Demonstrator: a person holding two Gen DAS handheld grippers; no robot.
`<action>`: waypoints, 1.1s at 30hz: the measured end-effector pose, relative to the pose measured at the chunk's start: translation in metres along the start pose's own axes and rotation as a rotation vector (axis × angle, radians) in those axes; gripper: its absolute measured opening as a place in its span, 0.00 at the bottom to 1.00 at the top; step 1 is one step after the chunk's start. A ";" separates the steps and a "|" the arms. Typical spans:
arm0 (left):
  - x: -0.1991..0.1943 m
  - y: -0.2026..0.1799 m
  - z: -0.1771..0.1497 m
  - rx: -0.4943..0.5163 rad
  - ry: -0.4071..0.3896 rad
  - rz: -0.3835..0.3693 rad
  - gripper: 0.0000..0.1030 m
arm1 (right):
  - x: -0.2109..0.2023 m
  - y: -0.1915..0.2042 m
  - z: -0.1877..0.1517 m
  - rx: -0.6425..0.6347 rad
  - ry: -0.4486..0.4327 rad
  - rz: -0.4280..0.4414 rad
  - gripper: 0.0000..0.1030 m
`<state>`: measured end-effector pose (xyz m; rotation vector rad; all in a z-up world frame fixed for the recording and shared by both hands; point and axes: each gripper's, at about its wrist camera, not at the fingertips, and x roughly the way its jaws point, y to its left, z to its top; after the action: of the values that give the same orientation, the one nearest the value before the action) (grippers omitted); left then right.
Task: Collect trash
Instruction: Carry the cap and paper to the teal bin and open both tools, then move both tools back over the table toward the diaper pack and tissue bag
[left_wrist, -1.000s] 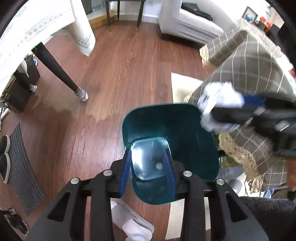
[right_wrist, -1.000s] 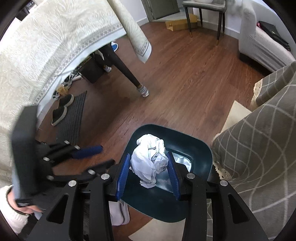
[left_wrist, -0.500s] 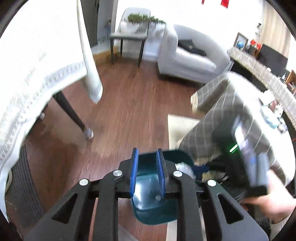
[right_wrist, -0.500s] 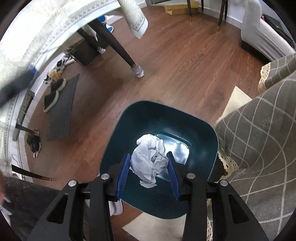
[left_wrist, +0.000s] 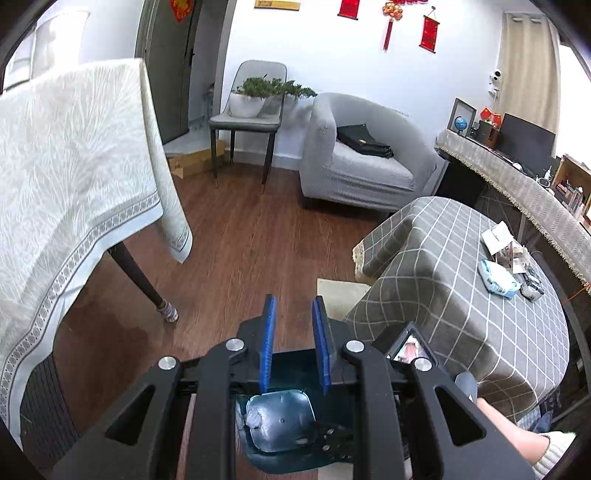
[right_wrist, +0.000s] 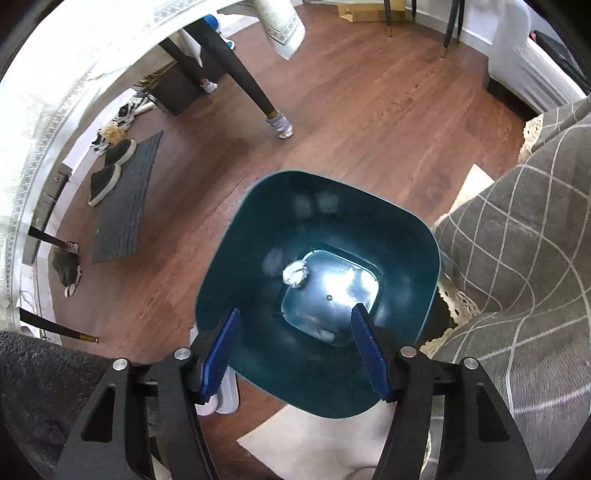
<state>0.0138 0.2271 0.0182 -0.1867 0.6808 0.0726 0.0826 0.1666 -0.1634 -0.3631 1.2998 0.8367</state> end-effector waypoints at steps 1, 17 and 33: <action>-0.001 -0.002 0.001 0.003 -0.004 0.001 0.21 | -0.004 0.002 -0.001 -0.003 -0.009 0.009 0.61; -0.029 -0.025 0.022 -0.019 -0.123 -0.012 0.42 | -0.112 0.009 0.003 -0.054 -0.287 0.103 0.51; -0.014 -0.090 0.027 0.028 -0.126 -0.055 0.68 | -0.209 -0.067 -0.033 0.072 -0.512 -0.031 0.47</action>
<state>0.0311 0.1438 0.0606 -0.1719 0.5501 0.0219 0.1002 0.0297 0.0099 -0.0981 0.8413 0.7890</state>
